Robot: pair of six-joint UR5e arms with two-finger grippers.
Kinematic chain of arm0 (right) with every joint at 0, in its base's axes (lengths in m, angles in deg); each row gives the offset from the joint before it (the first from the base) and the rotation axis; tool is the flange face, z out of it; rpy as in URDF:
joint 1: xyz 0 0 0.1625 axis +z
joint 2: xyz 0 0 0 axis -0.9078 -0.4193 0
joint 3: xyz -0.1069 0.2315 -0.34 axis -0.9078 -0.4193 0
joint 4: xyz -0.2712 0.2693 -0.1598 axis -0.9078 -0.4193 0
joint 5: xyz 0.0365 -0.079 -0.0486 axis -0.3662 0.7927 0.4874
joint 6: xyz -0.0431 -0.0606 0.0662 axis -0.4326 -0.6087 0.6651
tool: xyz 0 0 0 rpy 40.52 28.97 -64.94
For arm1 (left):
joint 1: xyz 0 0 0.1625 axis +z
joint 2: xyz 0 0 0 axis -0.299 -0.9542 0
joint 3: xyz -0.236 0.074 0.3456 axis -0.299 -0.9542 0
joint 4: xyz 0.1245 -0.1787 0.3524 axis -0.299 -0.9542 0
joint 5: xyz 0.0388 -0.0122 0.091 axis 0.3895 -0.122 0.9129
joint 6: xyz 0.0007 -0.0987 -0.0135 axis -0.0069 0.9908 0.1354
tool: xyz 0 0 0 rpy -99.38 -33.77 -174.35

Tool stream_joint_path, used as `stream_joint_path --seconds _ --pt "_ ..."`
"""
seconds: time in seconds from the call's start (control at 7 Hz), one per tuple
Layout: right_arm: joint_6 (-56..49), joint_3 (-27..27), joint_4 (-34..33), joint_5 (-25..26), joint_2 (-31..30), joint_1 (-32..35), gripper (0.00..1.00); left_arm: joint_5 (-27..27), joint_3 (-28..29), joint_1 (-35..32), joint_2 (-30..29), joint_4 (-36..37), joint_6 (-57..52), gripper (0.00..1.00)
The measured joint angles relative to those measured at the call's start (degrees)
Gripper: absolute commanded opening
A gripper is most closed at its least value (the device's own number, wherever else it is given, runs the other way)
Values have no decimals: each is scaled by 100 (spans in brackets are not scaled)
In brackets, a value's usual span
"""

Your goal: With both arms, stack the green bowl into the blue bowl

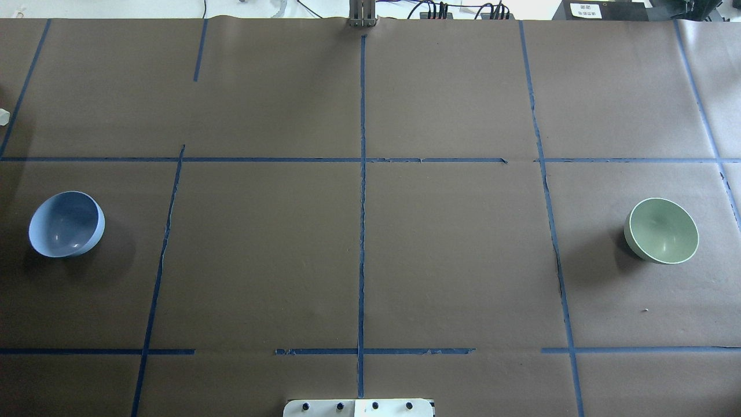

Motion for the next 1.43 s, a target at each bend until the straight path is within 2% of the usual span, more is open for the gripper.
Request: stream_joint_path --seconds 0.57,1.43 --pt "-4 -6 3 -19 -2 2 100 -22 -39 31 -54 213 35 100" --pt "-39 -19 3 -107 -21 0 100 -65 12 44 -11 143 23 100"
